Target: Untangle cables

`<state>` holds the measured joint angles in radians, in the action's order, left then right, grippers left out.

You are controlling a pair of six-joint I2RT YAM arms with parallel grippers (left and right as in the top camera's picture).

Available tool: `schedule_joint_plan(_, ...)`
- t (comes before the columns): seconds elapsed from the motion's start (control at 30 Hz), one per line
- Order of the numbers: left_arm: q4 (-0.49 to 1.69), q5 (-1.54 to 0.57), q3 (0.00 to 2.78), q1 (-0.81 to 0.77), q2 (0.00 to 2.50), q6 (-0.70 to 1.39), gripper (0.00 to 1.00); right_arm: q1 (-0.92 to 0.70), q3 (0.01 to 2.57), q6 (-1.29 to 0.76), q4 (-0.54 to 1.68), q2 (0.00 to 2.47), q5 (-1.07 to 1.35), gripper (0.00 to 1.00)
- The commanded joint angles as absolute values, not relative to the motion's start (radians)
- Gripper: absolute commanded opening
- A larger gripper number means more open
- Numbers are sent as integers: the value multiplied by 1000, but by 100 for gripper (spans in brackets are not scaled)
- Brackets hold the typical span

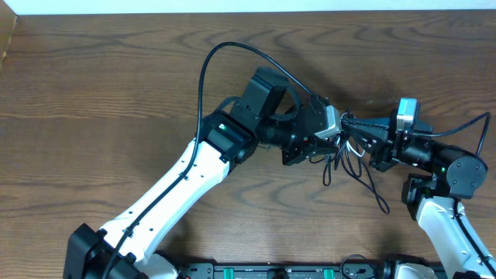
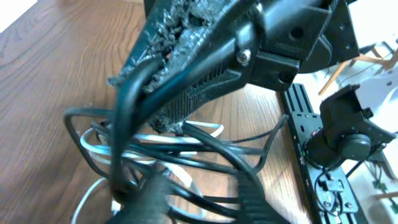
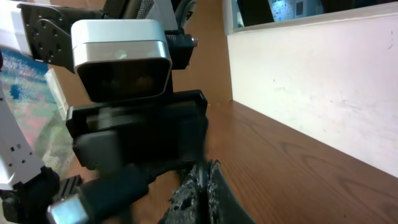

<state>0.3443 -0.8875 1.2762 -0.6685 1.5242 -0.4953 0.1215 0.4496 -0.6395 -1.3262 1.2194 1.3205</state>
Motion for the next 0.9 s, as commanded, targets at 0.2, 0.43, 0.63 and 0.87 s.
schedule_joint_plan(0.2,341,-770,1280,-652,1501,-439,97,124,461,-638,-1332,1216,1316,1)
schedule_joint_plan(0.43,338,-769,1280,-606,1471,-439,98,124,461,-638,-1332,1216,1316,1)
schedule_joint_plan(0.63,330,-770,1280,-566,1470,-439,98,124,461,-638,-1332,1216,1320,1)
schedule_joint_plan(0.87,293,-770,1280,-559,1467,-439,98,124,461,-638,-1332,1216,1320,1)
